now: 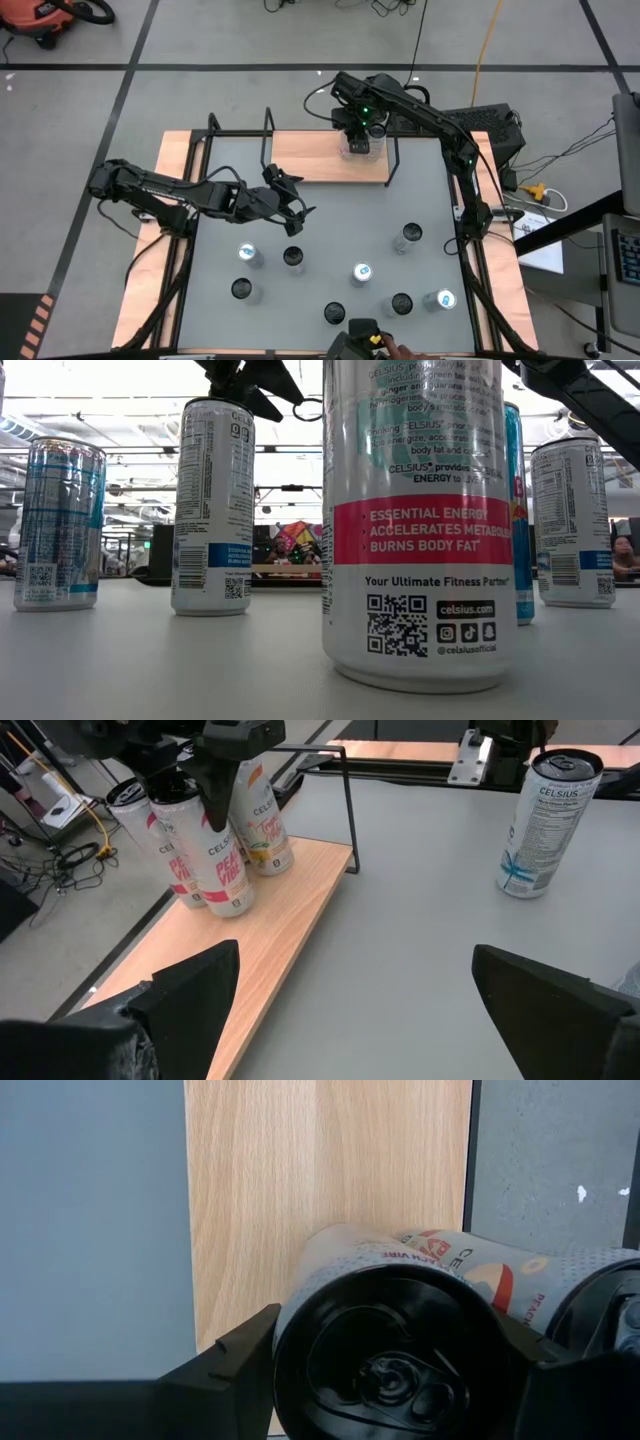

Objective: Place canned beverage on shelf
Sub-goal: Put the left white pink soda can on the shelf aligned with the white pink soda can

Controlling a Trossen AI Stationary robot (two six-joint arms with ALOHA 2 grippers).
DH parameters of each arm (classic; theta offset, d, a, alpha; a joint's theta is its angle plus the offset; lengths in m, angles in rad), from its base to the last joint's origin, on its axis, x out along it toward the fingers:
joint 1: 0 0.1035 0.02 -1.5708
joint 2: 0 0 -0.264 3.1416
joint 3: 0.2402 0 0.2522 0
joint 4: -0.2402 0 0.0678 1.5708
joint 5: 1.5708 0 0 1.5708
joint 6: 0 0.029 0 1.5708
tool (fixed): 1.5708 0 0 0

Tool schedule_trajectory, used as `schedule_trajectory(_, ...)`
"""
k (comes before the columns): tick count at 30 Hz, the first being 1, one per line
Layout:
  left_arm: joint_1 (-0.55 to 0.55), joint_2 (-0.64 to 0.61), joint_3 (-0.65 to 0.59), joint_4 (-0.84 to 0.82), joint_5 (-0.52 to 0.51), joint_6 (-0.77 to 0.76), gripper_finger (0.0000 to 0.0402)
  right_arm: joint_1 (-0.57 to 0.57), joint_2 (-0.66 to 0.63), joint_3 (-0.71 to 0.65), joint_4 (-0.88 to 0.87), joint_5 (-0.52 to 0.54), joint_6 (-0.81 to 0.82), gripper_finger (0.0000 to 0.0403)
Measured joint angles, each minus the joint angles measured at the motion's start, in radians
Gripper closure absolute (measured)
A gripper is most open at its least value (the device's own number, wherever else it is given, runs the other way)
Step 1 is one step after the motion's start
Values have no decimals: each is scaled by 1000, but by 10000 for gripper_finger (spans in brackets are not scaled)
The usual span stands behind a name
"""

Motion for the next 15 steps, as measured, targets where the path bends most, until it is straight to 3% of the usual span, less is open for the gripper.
schedule_trajectory(15, -11, 0, 0, -3, 0, -1, 9, 0, 25, 1, -4, 4, 12, 194)
